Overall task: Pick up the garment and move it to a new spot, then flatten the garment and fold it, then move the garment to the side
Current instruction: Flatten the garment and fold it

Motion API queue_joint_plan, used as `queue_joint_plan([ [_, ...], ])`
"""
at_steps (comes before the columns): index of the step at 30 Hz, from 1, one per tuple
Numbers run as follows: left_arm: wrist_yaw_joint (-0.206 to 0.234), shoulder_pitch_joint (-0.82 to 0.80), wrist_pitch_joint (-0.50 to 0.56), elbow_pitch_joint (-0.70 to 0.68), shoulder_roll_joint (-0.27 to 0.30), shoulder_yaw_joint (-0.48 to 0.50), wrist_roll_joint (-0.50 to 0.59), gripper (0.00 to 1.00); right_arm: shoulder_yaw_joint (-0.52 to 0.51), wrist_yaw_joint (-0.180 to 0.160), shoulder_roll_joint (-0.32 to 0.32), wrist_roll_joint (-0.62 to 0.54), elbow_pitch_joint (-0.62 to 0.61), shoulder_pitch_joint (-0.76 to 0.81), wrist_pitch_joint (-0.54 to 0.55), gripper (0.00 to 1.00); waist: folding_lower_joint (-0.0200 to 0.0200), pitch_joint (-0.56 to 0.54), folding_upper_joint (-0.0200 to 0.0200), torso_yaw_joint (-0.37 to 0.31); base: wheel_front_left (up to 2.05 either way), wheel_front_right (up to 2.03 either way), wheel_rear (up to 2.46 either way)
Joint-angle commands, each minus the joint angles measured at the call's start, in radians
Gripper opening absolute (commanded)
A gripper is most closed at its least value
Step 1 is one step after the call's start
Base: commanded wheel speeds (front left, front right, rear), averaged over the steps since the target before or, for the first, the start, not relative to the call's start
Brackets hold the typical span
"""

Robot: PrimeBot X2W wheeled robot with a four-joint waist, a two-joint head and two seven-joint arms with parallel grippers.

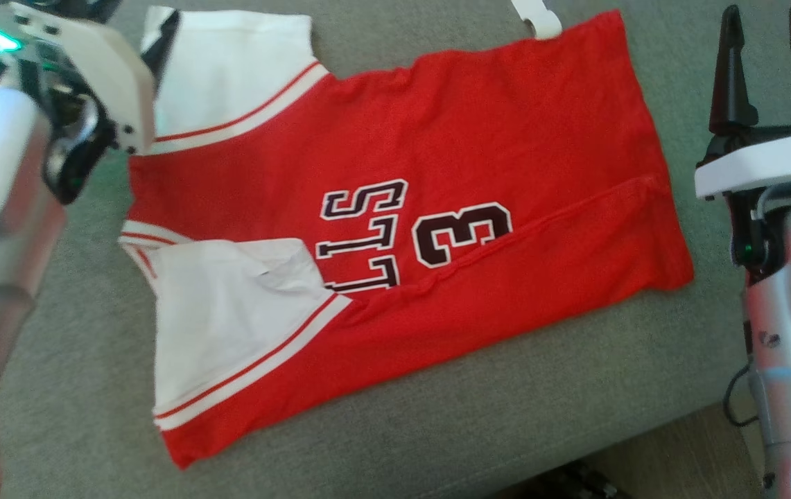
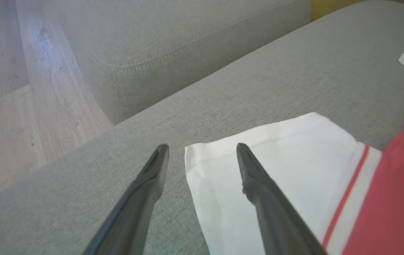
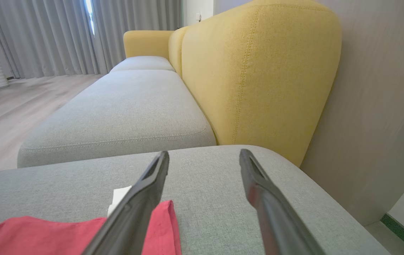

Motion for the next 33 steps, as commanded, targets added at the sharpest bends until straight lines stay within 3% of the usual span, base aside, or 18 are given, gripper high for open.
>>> queue_joint_plan([
  [1,0.002,-0.067,0.012,0.018,0.054,0.015,-0.022,1.0,0.02,-0.001,-0.014,0.011,-0.01,-0.03,-0.015,1.0,-0.0001,0.038,0.0,-0.037,0.0,0.0,0.0],
  [17,0.002,-0.139,0.03,0.216,0.049,-0.087,-0.104,1.0,0.042,-0.001,-0.019,0.037,0.056,-0.071,-0.055,1.0,-0.0001,0.083,0.0,-0.071,0.0,0.0,0.0],
  [18,0.002,-0.138,0.053,0.22,0.046,-0.098,-0.116,0.49,0.042,-0.001,-0.019,0.036,0.059,-0.073,-0.056,1.0,-0.0001,0.082,0.0,-0.07,0.0,0.0,0.0],
  [19,0.002,-0.136,0.078,0.222,0.042,-0.108,-0.13,0.16,0.041,-0.001,-0.02,0.035,0.061,-0.075,-0.057,1.0,-0.0001,0.08,0.0,-0.068,0.0,0.0,0.0],
  [20,0.002,-0.135,0.097,0.218,0.04,-0.118,-0.144,0.0,0.041,-0.001,-0.021,0.033,0.063,-0.077,-0.058,1.0,-0.0001,0.078,0.0,-0.066,0.0,0.0,0.0],
  [26,0.002,-0.132,0.065,0.193,0.033,-0.129,-0.212,0.0,0.045,-0.001,-0.04,0.025,0.071,-0.089,-0.058,1.0,-0.0001,0.05,0.0,-0.038,0.0,0.0,0.0],
  [33,0.002,-0.132,-0.147,0.147,0.005,-0.127,-0.225,0.0,0.071,-0.001,-0.085,0.019,0.079,-0.103,-0.028,1.0,-0.0001,-0.009,0.0,0.027,0.0,0.0,0.0],
])
